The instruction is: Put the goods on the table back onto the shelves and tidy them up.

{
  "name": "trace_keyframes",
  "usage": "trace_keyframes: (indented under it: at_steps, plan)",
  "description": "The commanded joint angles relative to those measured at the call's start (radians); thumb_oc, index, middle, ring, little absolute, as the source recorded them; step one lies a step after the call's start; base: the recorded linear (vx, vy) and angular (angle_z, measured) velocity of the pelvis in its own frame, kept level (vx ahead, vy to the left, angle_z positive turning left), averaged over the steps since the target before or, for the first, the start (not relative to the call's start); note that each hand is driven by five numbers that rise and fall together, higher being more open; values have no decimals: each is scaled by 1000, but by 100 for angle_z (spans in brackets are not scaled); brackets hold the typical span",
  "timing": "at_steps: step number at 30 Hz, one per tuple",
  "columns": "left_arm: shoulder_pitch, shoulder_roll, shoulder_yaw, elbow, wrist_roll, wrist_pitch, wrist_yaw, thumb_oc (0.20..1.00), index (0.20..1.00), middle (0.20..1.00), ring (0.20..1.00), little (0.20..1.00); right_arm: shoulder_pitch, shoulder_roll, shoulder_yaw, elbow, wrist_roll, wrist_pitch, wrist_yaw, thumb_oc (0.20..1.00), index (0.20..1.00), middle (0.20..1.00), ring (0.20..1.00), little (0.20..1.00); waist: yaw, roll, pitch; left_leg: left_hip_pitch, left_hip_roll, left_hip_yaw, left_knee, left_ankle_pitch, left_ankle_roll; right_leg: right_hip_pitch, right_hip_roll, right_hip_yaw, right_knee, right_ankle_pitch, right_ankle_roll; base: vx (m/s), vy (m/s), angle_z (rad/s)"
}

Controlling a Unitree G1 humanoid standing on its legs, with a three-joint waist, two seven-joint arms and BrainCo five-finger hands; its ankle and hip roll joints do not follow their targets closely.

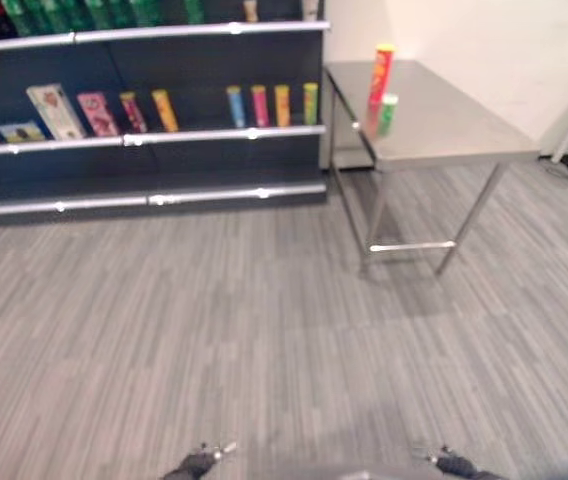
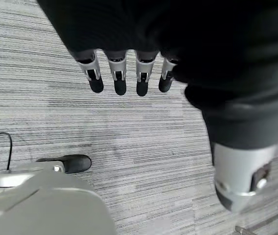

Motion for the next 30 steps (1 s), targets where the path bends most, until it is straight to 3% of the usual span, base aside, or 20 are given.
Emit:
trace_keyframes:
  at_steps: [1,19,30]
  plan:
    - [-60,19,-15,0,-5,-33,-3,1000,1000,1000,1000,1000,-68,-19,18,12,-2,-29,-11,1000,1000,1000,1000,1000,-7,-35,20,42,63,5,-28,-48,-94,75,-80,1,-95,29,122,0,0,0]
    - [-61,22,-11,27,9,-23,-4,1000,1000,1000,1000,1000,-72,-22,24,8,-17,-18,-9,1000,1000,1000,1000,1000,-2,-44,22,28,47,5,-28,-55,-75,46,-94,21,-87,47,135,-4,19,-1]
    - [-78,40,-6,11,-3,-27,0,1000,1000,1000,1000,1000,-90,-19,43,1,-34,-14,-4,1000,1000,1000,1000,1000,11,-57,40,-10,8,2,-28,-56,-40,-14,-137,36,-35,59,163,1,91,-6]
